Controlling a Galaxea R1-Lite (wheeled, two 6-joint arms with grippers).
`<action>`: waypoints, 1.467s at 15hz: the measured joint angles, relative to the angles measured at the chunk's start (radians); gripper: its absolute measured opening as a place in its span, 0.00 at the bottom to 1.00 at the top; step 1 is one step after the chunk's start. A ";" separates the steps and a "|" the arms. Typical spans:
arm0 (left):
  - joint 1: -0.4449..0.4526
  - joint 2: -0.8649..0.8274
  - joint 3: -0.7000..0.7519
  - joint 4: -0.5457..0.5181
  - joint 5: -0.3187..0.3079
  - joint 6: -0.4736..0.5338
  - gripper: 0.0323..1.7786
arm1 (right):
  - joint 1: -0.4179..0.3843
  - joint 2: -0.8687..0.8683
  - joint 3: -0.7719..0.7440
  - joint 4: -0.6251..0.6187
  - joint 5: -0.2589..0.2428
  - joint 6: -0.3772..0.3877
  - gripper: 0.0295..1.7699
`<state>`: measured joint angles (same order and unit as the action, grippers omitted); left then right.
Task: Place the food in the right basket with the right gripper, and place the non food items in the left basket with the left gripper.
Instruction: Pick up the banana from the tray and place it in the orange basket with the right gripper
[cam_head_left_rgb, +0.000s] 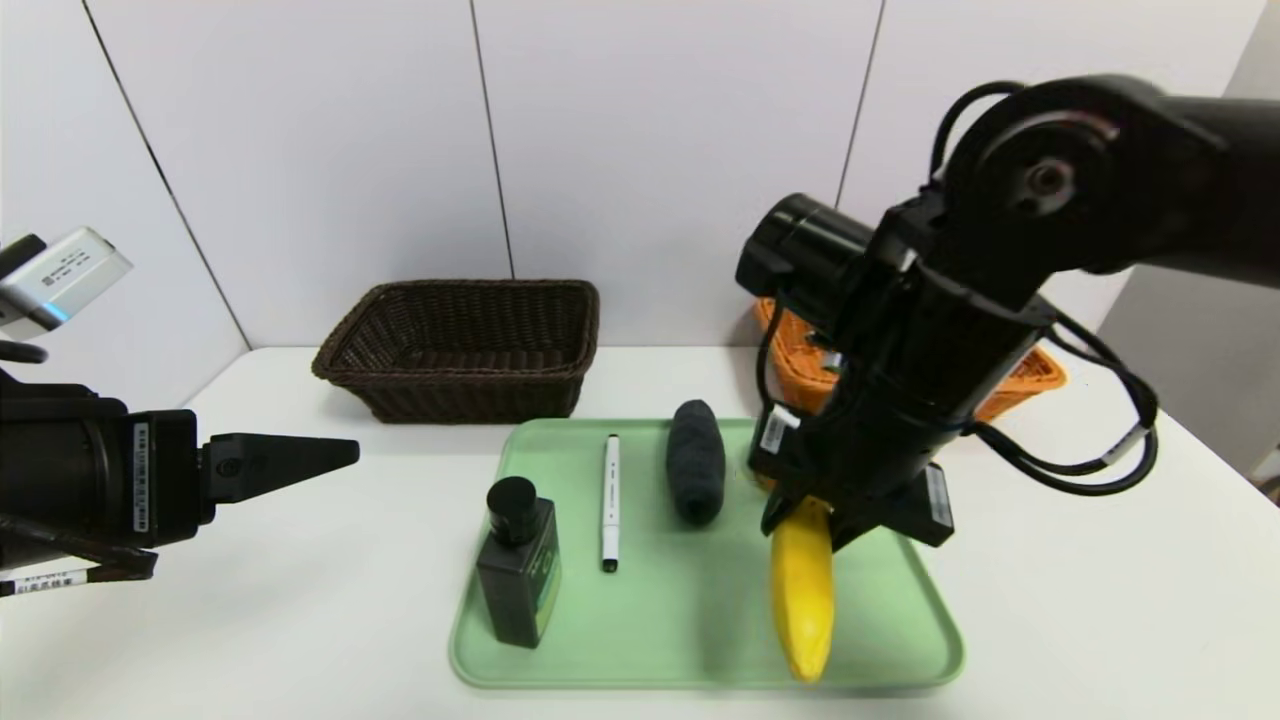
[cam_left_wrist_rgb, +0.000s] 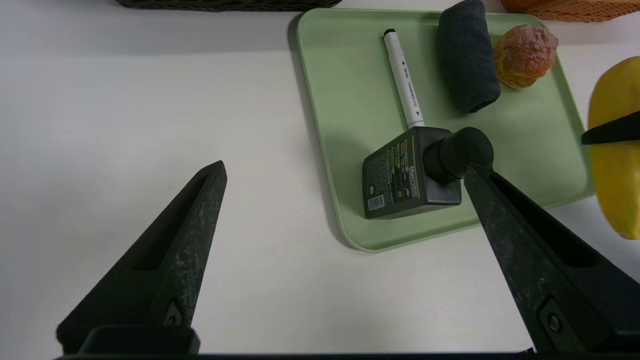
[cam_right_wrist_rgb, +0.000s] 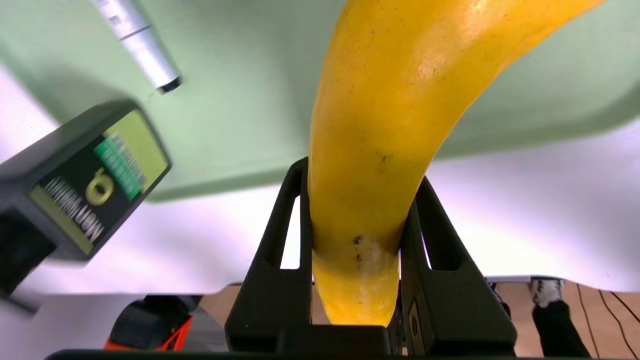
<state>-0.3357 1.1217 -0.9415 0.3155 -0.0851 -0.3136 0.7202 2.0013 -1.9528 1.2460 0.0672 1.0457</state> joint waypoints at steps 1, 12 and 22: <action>0.000 -0.002 0.000 0.007 0.000 0.000 0.95 | -0.001 -0.038 0.000 -0.001 -0.008 0.000 0.26; -0.002 -0.039 -0.006 0.091 -0.063 -0.001 0.95 | -0.275 -0.290 -0.001 -0.534 -0.156 -0.146 0.26; -0.003 -0.044 -0.028 0.092 -0.073 0.001 0.95 | -0.528 0.052 0.003 -0.776 -0.086 0.040 0.26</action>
<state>-0.3389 1.0781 -0.9694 0.4074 -0.1583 -0.3126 0.1923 2.0532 -1.9498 0.4700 -0.0191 1.0853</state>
